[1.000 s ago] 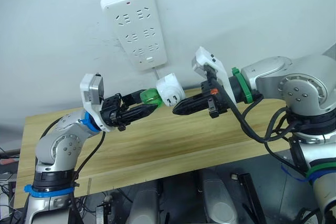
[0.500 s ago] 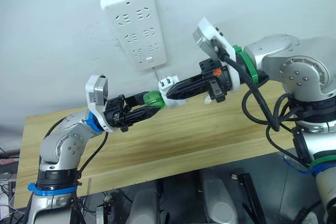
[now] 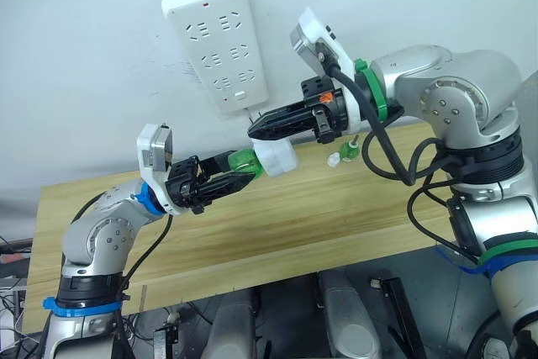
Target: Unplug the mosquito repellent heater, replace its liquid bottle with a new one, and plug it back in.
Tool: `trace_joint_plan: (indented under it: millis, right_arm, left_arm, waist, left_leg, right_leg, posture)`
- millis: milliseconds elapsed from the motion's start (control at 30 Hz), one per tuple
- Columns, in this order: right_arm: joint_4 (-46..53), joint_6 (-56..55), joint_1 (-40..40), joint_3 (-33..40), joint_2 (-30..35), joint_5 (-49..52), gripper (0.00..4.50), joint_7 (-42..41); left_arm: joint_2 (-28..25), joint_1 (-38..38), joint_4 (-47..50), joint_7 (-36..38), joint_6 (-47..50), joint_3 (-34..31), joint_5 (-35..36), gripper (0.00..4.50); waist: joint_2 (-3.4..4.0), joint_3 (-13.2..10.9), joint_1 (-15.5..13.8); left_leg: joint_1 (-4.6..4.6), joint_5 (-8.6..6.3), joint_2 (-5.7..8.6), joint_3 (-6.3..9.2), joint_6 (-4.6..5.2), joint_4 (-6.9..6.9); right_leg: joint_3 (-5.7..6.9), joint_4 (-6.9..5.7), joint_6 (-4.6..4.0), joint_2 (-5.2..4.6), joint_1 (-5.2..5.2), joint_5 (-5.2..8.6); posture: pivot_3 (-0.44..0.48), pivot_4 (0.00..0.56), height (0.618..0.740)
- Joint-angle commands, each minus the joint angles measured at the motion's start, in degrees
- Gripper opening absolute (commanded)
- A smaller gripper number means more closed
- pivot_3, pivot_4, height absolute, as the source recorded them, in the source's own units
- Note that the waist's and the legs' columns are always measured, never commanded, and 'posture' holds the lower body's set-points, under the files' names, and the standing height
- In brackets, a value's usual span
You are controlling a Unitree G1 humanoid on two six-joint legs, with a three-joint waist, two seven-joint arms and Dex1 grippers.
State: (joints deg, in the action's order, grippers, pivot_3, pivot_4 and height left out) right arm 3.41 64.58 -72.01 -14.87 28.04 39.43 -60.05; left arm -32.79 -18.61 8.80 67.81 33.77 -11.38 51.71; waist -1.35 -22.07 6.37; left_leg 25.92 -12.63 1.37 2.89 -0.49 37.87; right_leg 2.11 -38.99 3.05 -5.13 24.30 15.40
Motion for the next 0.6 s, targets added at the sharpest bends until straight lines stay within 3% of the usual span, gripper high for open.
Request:
trace_joint_plan:
  millis: [33,600]
  right_arm:
    - [-0.8,-0.6,-1.8,0.5,-0.3,-2.5,0.01,2.5]
    - [-5.9,-1.8,-2.9,0.0,-2.3,-6.6,0.01,3.7]
  left_arm:
    - [0.0,0.4,5.7,1.8,0.4,-0.7,3.9,2.31]
    - [0.2,0.6,6.4,1.7,2.0,-1.4,5.1,2.31]
  waist:
    - [0.00,0.0,0.0]
    - [0.00,0.0,0.0]
  left_leg:
    - [0.00,0.00,0.00,0.01,0.00,0.00]
    - [0.00,0.00,0.00,0.00,0.00,0.00]
  right_leg:
    - [0.01,0.00,0.00,0.00,0.00,0.00]
    - [-0.01,-0.01,0.00,-0.01,0.00,0.00]
  posture:
    - [-0.226,0.374,0.734]
    - [-0.224,0.381,0.734]
